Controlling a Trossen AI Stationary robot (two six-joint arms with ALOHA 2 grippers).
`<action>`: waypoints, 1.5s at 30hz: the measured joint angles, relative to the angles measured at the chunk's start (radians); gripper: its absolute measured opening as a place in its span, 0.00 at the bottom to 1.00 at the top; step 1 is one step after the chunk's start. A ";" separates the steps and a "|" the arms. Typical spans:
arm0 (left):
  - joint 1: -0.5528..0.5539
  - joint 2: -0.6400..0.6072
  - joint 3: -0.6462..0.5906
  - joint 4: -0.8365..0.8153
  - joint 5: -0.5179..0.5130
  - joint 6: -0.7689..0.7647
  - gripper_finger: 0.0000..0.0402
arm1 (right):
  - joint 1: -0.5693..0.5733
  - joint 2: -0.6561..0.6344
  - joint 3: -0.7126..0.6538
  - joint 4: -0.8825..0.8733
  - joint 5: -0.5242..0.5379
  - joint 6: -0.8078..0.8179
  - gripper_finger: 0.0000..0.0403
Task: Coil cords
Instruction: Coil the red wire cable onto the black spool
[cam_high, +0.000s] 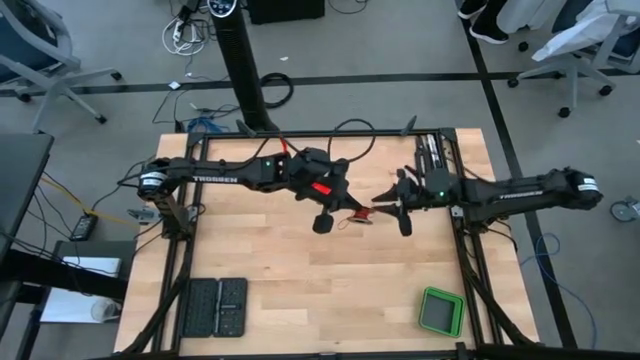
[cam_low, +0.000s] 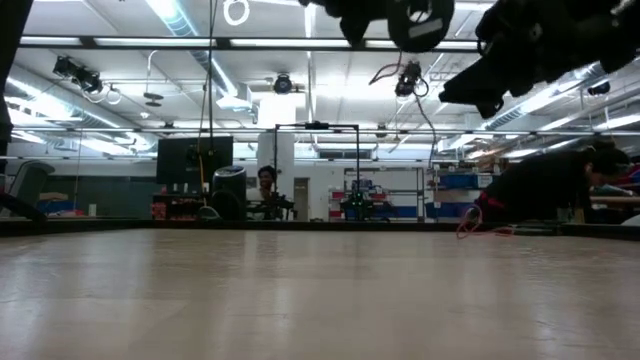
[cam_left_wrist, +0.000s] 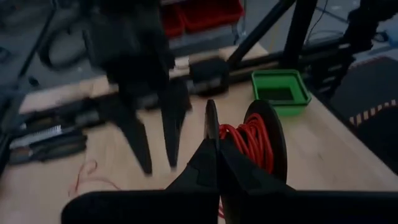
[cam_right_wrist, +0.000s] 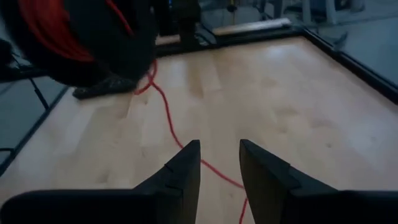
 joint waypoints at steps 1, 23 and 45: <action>-0.004 0.000 0.000 0.016 0.000 0.001 0.00 | 0.005 0.011 -0.022 0.040 0.000 0.000 0.27; -0.011 0.000 0.000 0.090 -0.012 -0.034 0.00 | 0.107 0.210 -0.048 0.229 0.217 -0.316 0.24; -0.011 0.001 0.000 0.021 -0.059 -0.057 0.00 | 0.070 0.122 -0.048 -0.008 0.403 -0.225 0.01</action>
